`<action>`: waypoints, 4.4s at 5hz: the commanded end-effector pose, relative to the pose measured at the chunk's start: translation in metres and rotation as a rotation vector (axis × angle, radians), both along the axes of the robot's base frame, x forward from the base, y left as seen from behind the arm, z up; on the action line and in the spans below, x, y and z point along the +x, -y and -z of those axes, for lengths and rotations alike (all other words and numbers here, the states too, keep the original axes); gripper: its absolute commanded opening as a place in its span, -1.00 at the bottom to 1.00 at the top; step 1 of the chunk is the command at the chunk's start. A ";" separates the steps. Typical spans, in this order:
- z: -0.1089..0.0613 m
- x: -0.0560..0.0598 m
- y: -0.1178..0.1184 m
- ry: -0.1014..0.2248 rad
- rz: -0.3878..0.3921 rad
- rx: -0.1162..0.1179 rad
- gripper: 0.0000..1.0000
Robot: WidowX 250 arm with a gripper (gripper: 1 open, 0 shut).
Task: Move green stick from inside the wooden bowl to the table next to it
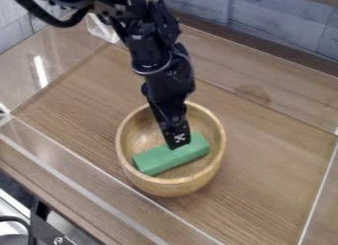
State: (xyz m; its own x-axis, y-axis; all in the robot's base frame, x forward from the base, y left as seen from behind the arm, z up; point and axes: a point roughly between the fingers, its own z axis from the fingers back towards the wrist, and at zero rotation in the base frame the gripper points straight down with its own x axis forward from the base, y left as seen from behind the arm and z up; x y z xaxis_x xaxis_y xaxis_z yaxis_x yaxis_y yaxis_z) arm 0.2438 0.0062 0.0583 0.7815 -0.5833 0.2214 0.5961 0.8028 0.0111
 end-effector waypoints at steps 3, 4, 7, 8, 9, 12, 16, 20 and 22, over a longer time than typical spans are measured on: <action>0.009 0.000 0.013 -0.008 0.033 0.011 1.00; 0.015 0.004 0.012 -0.016 0.037 0.013 1.00; 0.005 0.012 0.019 -0.024 -0.027 -0.014 -1.00; 0.007 0.016 0.019 -0.024 -0.046 -0.024 -1.00; 0.012 0.020 0.019 -0.031 -0.064 -0.036 -1.00; 0.013 0.020 0.013 -0.062 -0.156 -0.044 -1.00; 0.007 0.005 -0.020 -0.109 -0.008 -0.049 -1.00; 0.026 0.010 0.007 -0.127 0.034 -0.065 -1.00; 0.016 0.019 0.008 -0.092 -0.018 -0.074 -1.00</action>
